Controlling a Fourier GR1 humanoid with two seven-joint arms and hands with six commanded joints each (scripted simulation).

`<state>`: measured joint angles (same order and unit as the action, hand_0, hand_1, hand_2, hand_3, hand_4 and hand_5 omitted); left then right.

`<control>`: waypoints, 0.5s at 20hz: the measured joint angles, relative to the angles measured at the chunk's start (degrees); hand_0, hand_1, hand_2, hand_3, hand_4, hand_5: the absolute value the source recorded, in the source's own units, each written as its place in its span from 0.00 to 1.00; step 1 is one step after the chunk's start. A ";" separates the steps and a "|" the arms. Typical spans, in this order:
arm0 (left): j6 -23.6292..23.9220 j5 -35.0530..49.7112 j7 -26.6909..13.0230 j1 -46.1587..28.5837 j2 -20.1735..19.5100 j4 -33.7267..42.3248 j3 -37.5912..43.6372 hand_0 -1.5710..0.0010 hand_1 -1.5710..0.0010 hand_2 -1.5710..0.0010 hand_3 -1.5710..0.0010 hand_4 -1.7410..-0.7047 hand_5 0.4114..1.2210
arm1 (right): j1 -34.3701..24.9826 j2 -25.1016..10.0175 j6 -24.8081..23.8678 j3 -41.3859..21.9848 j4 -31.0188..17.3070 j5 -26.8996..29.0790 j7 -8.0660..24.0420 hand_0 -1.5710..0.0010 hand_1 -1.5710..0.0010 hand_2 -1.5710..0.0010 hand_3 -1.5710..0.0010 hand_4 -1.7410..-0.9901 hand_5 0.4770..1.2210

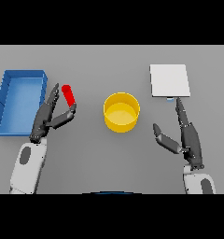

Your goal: Pick up the red beaker and tilt it to pour out 1 green nut into yellow bowl. Pick up the yellow bowl and place it on the metallic measuring scale.

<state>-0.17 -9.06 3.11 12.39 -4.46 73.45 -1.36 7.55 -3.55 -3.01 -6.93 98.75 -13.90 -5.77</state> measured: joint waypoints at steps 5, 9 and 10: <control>0.76 -0.52 1.43 5.99 0.44 -6.85 1.08 1.00 1.00 1.00 1.00 0.43 0.34 | 0.83 -0.07 0.18 0.05 0.27 0.20 -0.26 1.00 1.00 1.00 1.00 0.63 0.22; 1.05 -1.39 2.01 9.60 0.42 -11.95 1.49 1.00 1.00 1.00 1.00 0.43 0.34 | 1.24 -0.30 0.15 -0.01 0.71 -0.07 -0.38 1.00 1.00 1.00 1.00 0.63 0.22; 1.14 -1.28 1.43 10.81 0.51 -12.65 1.72 1.00 1.00 1.00 1.00 0.43 0.34 | 1.64 -0.06 0.05 -0.13 0.75 -0.14 -0.55 1.00 1.00 1.00 1.00 0.63 0.22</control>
<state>0.97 -10.34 4.54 23.19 -3.94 60.80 0.36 9.19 -3.60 -2.96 -7.06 99.50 -14.04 -6.32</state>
